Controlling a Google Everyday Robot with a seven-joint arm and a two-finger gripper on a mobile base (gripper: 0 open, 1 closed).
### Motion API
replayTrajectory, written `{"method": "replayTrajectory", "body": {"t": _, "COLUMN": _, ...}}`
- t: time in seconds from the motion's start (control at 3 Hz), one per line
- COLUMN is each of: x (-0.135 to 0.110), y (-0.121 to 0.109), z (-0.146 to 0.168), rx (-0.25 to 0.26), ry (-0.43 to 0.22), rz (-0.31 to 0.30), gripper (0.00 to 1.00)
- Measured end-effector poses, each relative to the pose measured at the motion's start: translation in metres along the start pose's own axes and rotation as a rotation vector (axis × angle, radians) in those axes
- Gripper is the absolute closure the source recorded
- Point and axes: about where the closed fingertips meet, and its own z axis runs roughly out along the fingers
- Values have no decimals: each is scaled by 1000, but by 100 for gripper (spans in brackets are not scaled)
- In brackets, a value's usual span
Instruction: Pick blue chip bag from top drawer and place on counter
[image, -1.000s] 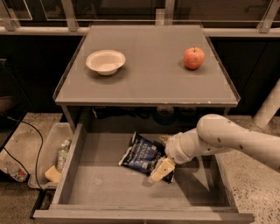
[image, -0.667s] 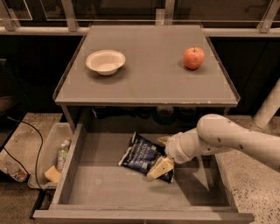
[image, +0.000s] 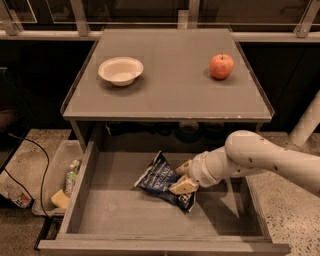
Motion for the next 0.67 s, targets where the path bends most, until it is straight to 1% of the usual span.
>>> {"method": "replayTrajectory", "body": {"t": 0.33, "x": 0, "y": 0, "z": 0, "rx": 0, "ry": 0, "rz": 0, "gripper": 87}}
{"method": "replayTrajectory", "body": {"t": 0.67, "x": 0, "y": 0, "z": 0, "rx": 0, "ry": 0, "rz": 0, "gripper": 100}}
